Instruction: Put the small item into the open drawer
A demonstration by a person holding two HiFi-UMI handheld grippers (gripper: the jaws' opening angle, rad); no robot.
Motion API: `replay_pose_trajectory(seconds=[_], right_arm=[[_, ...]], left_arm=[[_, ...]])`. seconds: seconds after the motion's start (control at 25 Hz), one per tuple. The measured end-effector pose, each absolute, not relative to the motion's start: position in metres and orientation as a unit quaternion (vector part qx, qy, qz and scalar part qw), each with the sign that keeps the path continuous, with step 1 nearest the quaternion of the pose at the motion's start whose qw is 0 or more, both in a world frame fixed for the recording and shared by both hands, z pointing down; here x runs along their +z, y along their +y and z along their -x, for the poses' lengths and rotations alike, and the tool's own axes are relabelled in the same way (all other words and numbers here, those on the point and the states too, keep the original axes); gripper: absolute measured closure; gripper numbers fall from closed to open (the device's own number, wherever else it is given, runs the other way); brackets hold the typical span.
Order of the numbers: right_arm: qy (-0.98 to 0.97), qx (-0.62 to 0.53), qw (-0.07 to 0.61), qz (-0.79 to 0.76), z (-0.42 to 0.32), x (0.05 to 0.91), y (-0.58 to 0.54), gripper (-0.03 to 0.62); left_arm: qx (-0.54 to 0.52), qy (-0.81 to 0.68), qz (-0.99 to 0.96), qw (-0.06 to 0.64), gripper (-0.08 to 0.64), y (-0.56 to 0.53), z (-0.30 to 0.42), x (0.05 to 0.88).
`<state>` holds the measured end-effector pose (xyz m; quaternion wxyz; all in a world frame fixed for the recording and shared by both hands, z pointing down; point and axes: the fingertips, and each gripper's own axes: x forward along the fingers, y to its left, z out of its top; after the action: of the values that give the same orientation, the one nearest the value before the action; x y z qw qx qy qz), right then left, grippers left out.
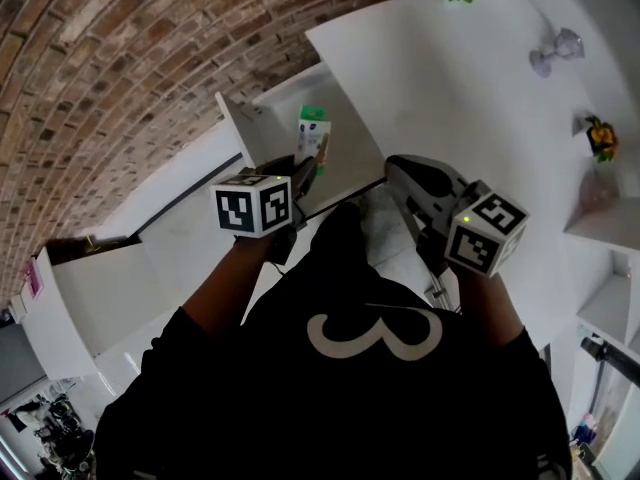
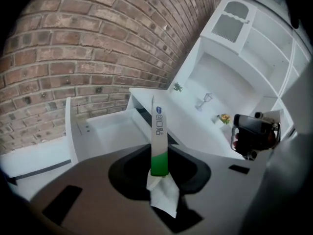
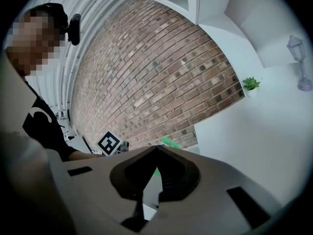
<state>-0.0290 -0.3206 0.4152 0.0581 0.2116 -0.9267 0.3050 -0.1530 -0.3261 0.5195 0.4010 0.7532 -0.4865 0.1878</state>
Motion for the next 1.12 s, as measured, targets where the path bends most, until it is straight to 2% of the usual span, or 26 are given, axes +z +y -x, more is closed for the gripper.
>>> replay_pose_trajectory(seconds=[0.72,1.12], right_arm=[[-0.91,0.329,0.077,-0.241,0.032,0.452,-0.335,0.583],[-0.894,0.359,0.073,-0.258,0.014,0.467,-0.336,0.583]], left_arm=[[0.223,-0.508,-0.694,0.459,0.469,-0.386,0.166,0.637],[0.292,-0.51,-0.669,0.455,0.469,-0.392,0.167,0.697]])
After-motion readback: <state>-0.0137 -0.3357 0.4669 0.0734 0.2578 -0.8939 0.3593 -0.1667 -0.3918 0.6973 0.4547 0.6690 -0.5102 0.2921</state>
